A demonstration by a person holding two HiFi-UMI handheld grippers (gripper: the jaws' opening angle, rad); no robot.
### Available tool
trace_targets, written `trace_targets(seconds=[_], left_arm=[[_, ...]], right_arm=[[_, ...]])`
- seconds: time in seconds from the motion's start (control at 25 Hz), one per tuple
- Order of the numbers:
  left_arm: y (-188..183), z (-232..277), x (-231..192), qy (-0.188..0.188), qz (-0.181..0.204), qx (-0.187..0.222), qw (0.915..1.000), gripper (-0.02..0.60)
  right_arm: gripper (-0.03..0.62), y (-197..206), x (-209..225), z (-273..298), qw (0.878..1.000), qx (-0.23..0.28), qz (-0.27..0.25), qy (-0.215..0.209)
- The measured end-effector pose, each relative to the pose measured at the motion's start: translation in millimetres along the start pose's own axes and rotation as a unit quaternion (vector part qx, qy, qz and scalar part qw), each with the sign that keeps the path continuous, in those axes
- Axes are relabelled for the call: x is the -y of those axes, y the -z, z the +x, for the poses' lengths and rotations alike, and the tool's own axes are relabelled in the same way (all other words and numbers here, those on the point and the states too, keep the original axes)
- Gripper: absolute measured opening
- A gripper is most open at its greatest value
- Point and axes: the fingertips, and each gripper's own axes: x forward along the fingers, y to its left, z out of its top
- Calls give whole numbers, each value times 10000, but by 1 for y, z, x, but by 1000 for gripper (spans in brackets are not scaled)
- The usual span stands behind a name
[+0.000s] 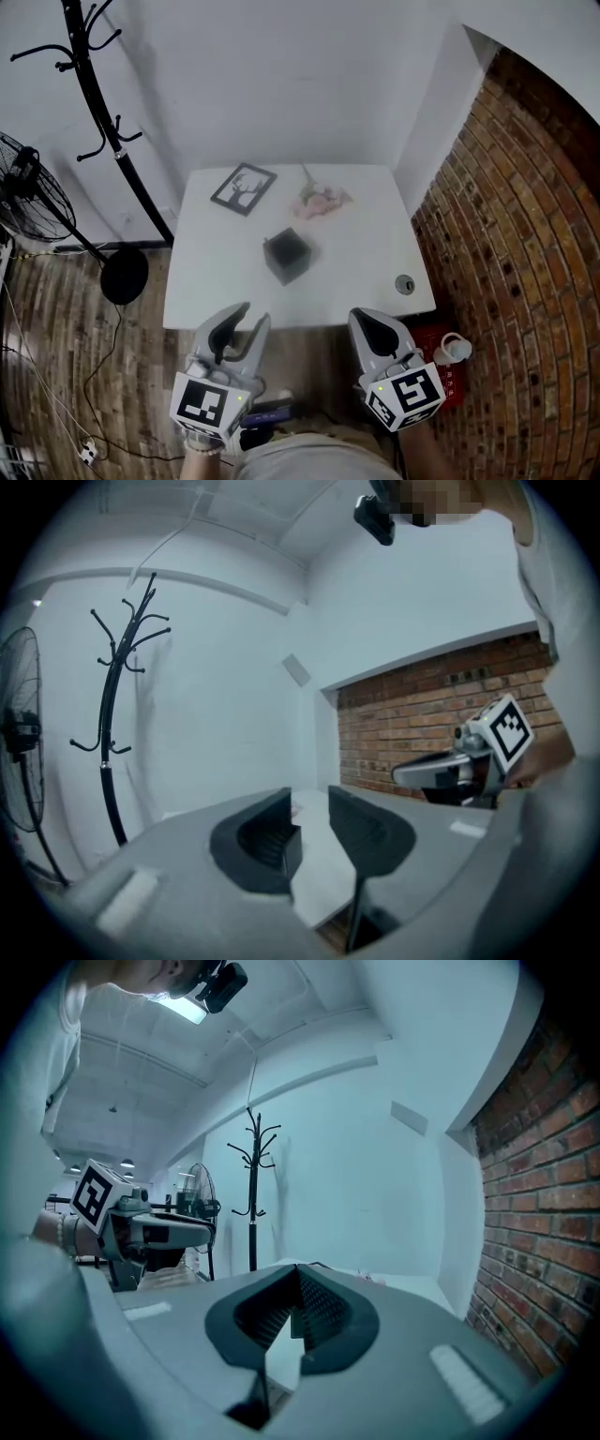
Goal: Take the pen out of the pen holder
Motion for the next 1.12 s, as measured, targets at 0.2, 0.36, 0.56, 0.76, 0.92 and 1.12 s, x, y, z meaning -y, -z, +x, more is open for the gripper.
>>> trace_targets(seconds=[0.2, 0.36, 0.56, 0.76, 0.92, 1.12], left_arm=[[2, 1, -20, 28, 54, 94, 9999, 115], [2, 0, -25, 104, -69, 71, 9999, 115], [5, -1, -30, 137, -116, 63, 9998, 115], [8, 1, -32, 157, -201, 27, 9997, 115], [9, 7, -32, 159, -226, 4, 9996, 115], [6, 12, -31, 92, -252, 28, 9996, 115]], right_arm=[[2, -3, -7, 16, 10000, -5, 8, 61], [2, -4, -14, 23, 10000, -2, -4, 68], [2, -4, -19, 29, 10000, -57, 4, 67], [2, -4, -21, 34, 9999, -106, 8, 54], [2, -1, -19, 34, 9999, -138, 44, 34], [2, -2, -12, 38, 9999, -121, 28, -61]])
